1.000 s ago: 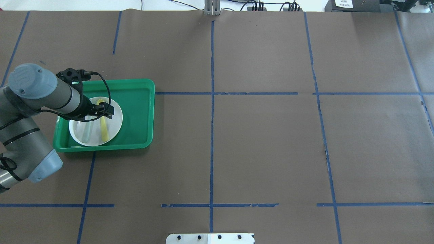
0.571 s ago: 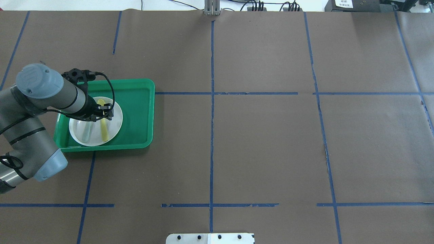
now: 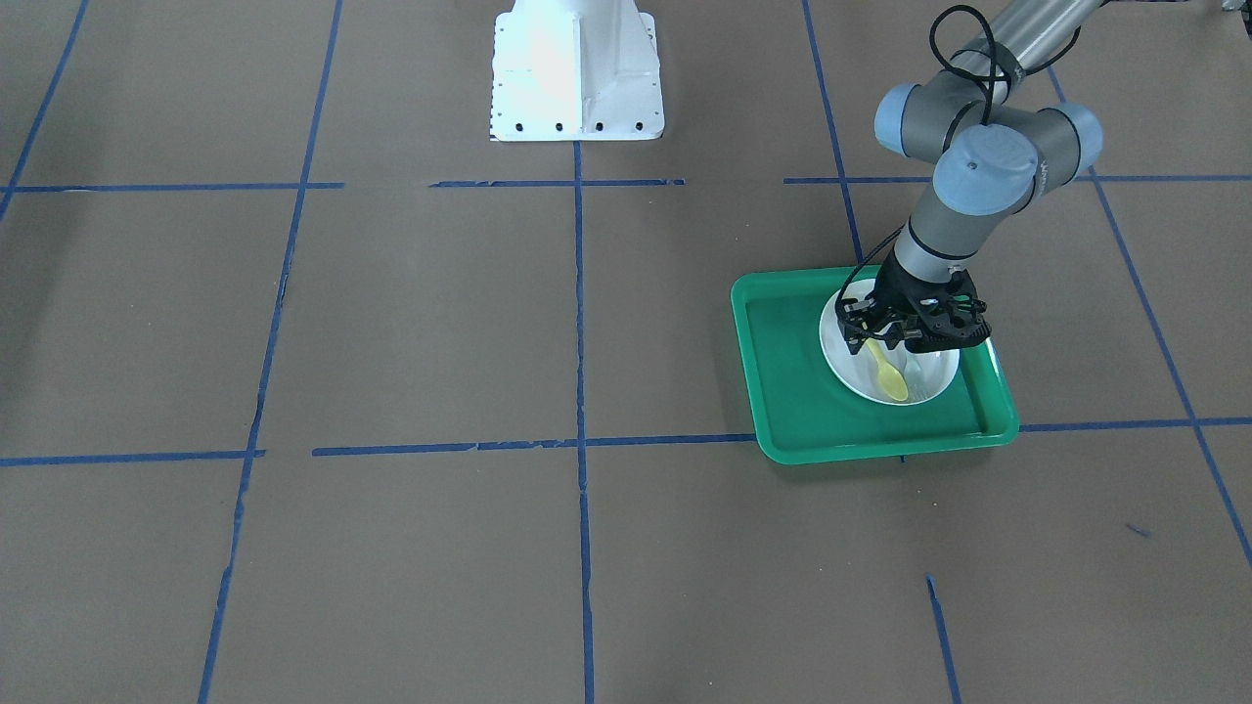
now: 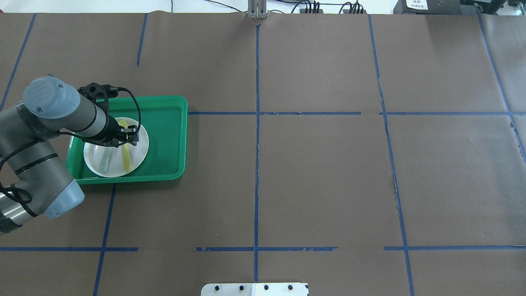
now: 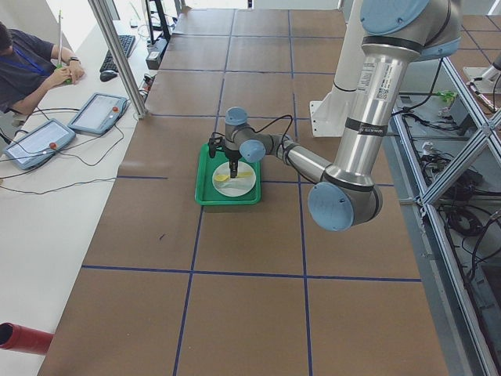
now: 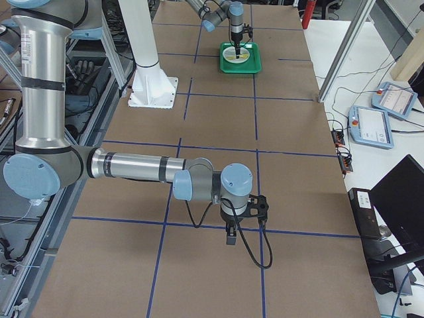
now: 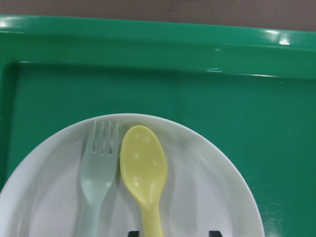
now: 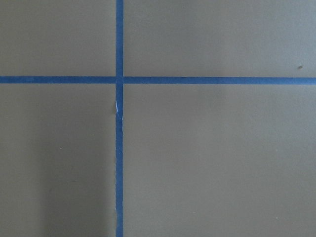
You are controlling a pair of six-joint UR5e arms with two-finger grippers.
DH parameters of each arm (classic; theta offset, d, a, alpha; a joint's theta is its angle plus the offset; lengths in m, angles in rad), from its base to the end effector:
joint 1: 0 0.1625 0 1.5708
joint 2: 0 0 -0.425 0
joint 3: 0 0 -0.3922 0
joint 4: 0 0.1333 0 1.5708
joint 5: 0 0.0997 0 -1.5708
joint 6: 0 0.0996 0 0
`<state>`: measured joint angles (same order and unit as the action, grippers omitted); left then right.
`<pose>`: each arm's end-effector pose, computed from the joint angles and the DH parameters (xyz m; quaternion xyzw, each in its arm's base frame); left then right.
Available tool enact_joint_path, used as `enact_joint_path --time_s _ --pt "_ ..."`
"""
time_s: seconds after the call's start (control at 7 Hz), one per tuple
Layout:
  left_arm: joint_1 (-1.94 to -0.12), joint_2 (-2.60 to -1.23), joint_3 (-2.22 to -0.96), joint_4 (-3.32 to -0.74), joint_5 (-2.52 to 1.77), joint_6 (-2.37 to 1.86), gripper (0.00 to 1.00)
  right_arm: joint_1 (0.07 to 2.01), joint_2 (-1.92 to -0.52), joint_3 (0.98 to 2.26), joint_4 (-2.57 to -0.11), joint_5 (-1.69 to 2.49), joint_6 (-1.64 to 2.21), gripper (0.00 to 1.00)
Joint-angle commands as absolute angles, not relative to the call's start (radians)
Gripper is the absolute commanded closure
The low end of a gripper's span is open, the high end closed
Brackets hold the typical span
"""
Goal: Place spoon
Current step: 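Lower the left gripper and close it on the yellow spoon handle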
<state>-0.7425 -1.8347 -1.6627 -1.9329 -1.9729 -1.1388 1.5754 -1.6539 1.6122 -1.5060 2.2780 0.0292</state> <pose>0.3885 -0.4846 0.4396 0.0351 0.3901 -0.0725 0.9172 0.0707 -0.4577 0.6758 0.0066 -0.3464 0.0119 0.9380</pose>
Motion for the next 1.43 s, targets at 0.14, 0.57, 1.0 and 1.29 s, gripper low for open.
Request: enact_joint_path --time_s 0.14,0.57,1.0,1.29 --pt "-0.741 -1.836 -1.646 -1.934 -1.977 -1.134 0.43 1.575 -1.654 1.612 -1.506 2.278 0.029 0.0" --pt "-0.741 -1.836 -1.646 -1.933 -1.979 -1.134 0.56 1.575 -1.654 1.612 -1.505 2.278 0.029 0.0" --pt "-0.741 -1.836 -1.646 -1.933 -1.98 -1.134 0.58 1.575 -1.654 1.612 -1.505 2.278 0.029 0.0" --pt "-0.741 -1.835 -1.646 -1.933 -1.979 -1.134 0.63 1.575 -1.654 1.612 -1.505 2.278 0.029 0.0"
